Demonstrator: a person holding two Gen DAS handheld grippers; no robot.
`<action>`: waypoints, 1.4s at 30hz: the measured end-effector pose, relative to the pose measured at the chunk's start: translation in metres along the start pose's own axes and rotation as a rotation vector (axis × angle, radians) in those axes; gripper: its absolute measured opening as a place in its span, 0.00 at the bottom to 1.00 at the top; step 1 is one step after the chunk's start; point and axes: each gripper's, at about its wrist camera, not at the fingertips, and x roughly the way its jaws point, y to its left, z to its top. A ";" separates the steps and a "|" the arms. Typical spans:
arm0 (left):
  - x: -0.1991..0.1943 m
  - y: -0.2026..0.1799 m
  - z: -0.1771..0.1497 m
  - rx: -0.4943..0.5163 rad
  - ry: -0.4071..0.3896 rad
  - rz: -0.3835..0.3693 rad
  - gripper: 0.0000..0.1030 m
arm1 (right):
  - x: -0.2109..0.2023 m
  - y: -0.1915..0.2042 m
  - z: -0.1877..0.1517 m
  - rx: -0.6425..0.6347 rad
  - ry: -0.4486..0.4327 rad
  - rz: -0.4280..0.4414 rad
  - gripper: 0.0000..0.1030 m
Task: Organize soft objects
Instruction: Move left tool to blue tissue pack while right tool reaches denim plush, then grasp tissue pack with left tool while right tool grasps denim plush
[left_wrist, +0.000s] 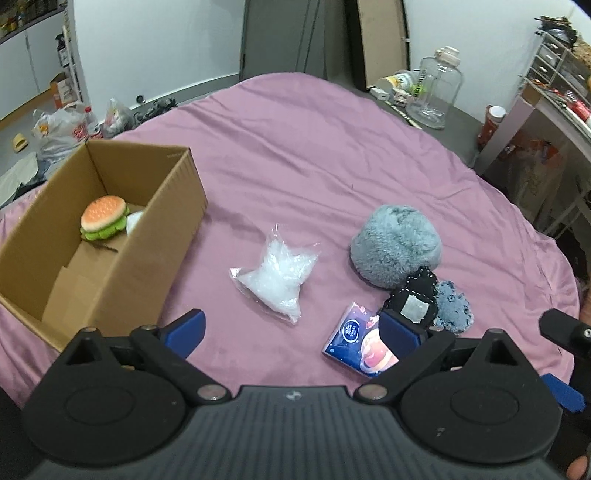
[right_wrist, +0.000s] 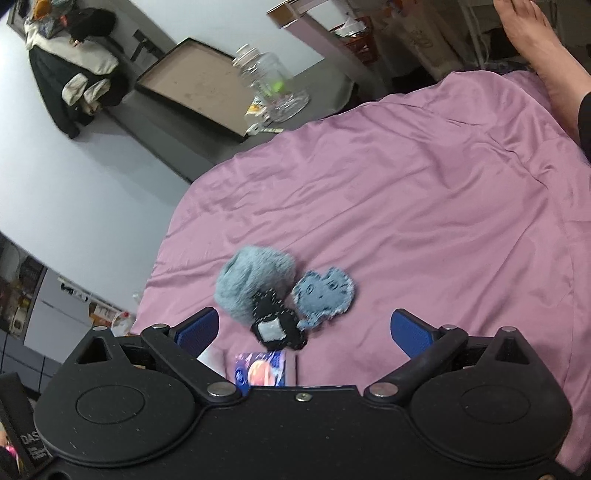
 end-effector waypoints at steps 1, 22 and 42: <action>0.005 -0.002 0.000 -0.010 0.005 -0.002 0.97 | 0.003 -0.003 0.002 0.002 0.007 0.008 0.87; 0.078 -0.046 -0.005 0.018 0.088 0.048 0.97 | 0.055 -0.042 0.001 0.178 0.070 0.026 0.76; 0.075 -0.023 -0.019 0.081 0.194 0.023 0.97 | 0.089 -0.069 -0.024 0.443 0.118 0.132 0.03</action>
